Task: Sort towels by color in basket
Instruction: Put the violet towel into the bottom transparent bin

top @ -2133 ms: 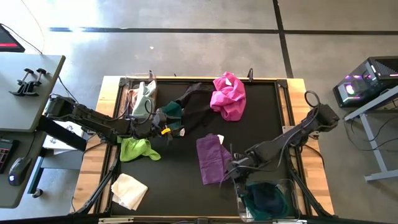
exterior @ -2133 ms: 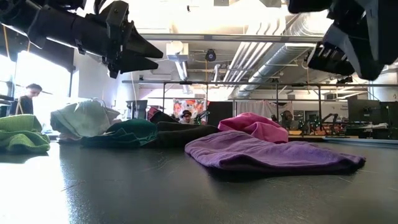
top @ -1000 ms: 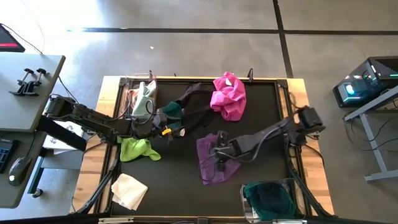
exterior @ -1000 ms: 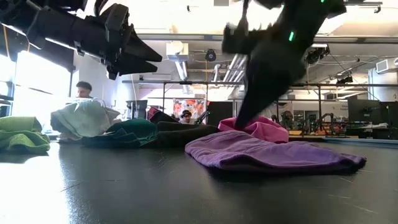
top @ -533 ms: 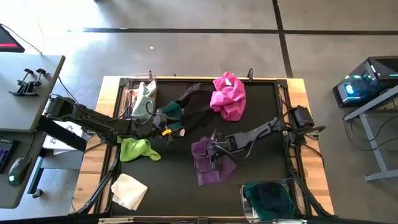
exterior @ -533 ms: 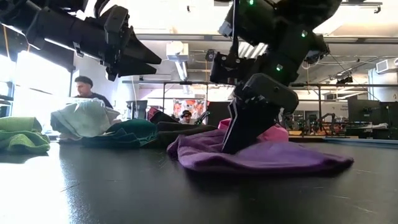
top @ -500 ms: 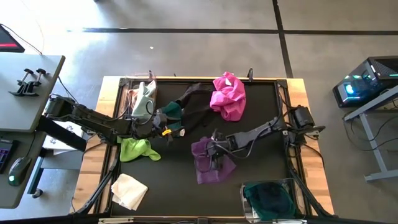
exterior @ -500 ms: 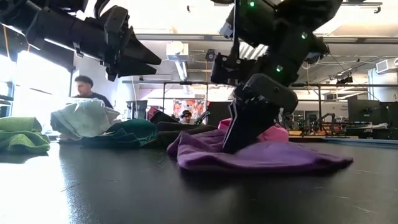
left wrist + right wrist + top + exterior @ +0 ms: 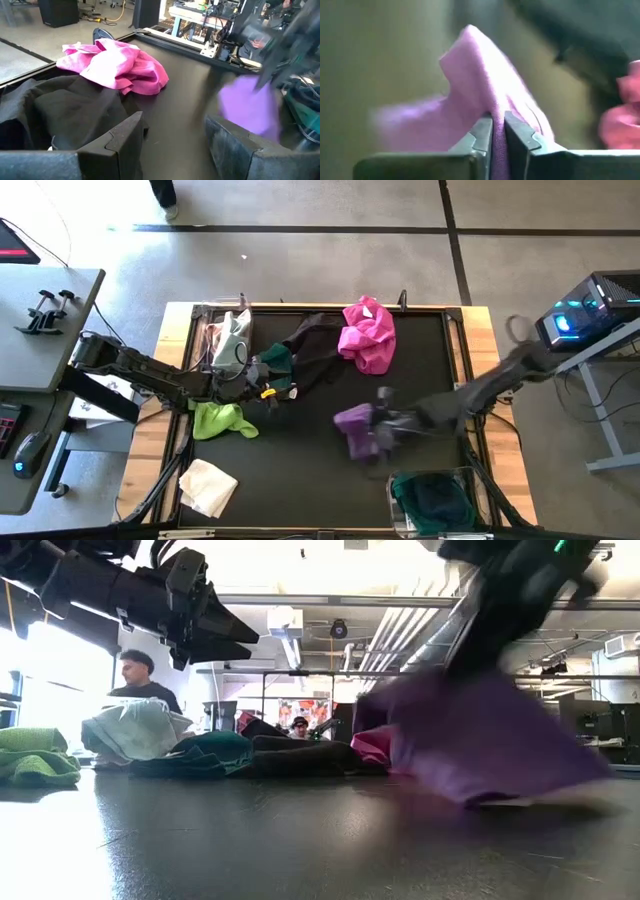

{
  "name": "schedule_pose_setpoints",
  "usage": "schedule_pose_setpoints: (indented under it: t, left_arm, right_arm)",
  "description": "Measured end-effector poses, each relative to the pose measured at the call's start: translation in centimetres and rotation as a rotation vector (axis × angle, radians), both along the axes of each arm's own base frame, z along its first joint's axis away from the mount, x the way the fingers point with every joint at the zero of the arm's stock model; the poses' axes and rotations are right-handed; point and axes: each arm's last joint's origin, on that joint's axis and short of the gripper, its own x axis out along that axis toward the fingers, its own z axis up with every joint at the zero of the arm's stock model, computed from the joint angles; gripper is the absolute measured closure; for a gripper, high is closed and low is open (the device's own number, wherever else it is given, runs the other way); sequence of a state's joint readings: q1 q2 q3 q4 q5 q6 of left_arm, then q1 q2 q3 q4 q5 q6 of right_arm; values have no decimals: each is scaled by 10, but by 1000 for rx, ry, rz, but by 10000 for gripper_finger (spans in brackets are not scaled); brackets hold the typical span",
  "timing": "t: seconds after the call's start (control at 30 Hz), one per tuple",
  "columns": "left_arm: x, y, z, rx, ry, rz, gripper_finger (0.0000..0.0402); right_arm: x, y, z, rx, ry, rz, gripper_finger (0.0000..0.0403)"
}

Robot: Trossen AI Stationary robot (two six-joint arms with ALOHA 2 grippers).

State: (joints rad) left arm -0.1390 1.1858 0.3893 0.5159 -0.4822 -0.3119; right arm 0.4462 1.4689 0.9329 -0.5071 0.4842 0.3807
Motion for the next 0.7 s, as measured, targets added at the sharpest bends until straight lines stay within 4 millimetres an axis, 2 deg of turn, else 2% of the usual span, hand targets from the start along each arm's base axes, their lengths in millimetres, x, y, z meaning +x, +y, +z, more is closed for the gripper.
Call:
schedule_pose_setpoints:
  t: [0.1, 0.2, 0.3, 0.4, 0.47, 0.53, 0.7]
  left_arm:
    - [0, 0, 0, 0, -1, 0, 207]
    - [0, 0, 1, -1, -6, 2, 207]
    - [0, 0, 1, 0, -9, 7, 207]
    - [0, 0, 1, 0, -8, 9, 207]
    - [0, 0, 1, 0, -9, 14, 207]
    - [0, 1, 1, -3, -9, 26, 207]
    - [0, 1, 1, -11, -12, 30, 207]
  right_arm:
    - [-40, 19, 34, 52, -115, 30, 392]
    - [-78, 31, 68, 171, -236, 74, 386]
    - [-110, 39, 87, 305, -247, 90, 385]
    - [-131, 50, 108, 448, -286, 120, 390]
    - [-140, 59, 112, 518, -279, 129, 391]
    - [-146, 67, 107, 578, -238, 101, 389]
    - [-151, 89, 78, 596, -73, -28, 385]
